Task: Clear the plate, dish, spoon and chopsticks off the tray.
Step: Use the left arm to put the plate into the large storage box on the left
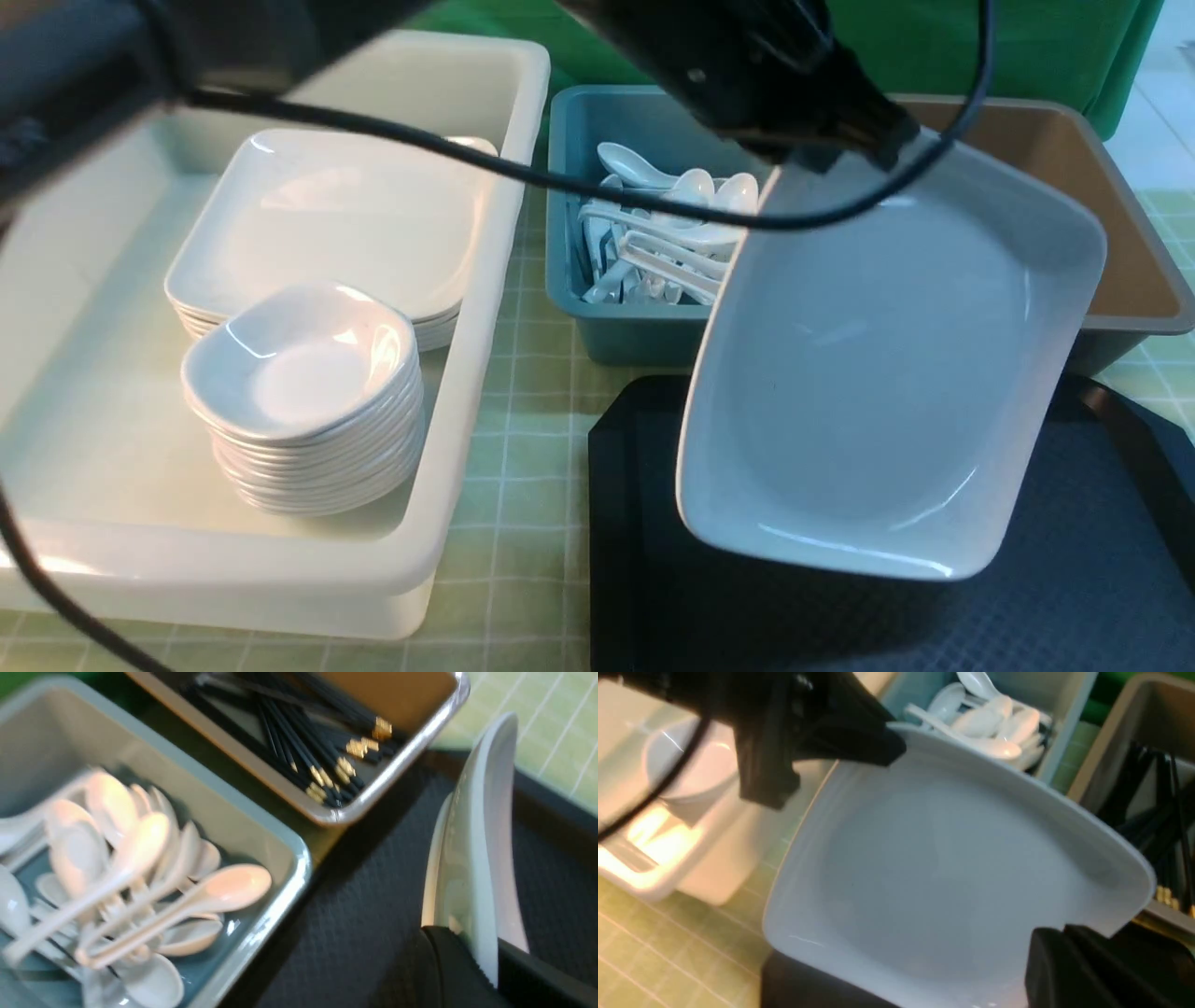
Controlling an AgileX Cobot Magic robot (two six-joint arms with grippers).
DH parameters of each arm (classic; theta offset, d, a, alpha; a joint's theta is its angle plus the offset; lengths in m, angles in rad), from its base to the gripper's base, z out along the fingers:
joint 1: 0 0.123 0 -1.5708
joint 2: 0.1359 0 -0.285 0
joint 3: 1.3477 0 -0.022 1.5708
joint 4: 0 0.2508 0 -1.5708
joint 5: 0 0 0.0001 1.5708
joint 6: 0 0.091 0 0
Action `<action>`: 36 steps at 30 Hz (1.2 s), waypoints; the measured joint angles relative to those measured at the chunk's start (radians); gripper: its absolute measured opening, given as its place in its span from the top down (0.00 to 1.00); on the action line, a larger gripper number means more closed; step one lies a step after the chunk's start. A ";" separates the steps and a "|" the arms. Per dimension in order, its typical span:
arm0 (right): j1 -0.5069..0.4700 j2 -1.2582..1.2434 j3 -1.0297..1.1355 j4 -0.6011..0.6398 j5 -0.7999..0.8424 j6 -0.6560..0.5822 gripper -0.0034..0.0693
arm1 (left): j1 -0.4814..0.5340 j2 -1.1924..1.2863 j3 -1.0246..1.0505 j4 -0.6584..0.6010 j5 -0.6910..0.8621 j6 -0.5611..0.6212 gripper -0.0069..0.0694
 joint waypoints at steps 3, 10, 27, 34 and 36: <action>0.000 0.003 -0.005 0.070 -0.001 -0.044 0.94 | 0.050 -0.030 -0.015 -0.003 0.000 -0.005 0.90; 0.071 0.070 -0.053 0.182 -0.020 -0.119 0.94 | 0.305 -0.106 -0.040 -0.042 0.000 -0.053 0.90; 0.564 0.537 -0.527 -0.070 -0.038 0.023 0.94 | 1.019 -0.127 0.318 -0.559 -0.267 -0.031 0.90; 0.614 0.621 -0.562 -0.077 -0.061 0.039 0.94 | 0.993 -0.116 0.661 -0.963 -0.553 0.201 0.90; 0.617 0.631 -0.562 -0.078 -0.067 0.047 0.94 | 0.980 -0.109 0.716 -1.021 -0.627 0.240 0.90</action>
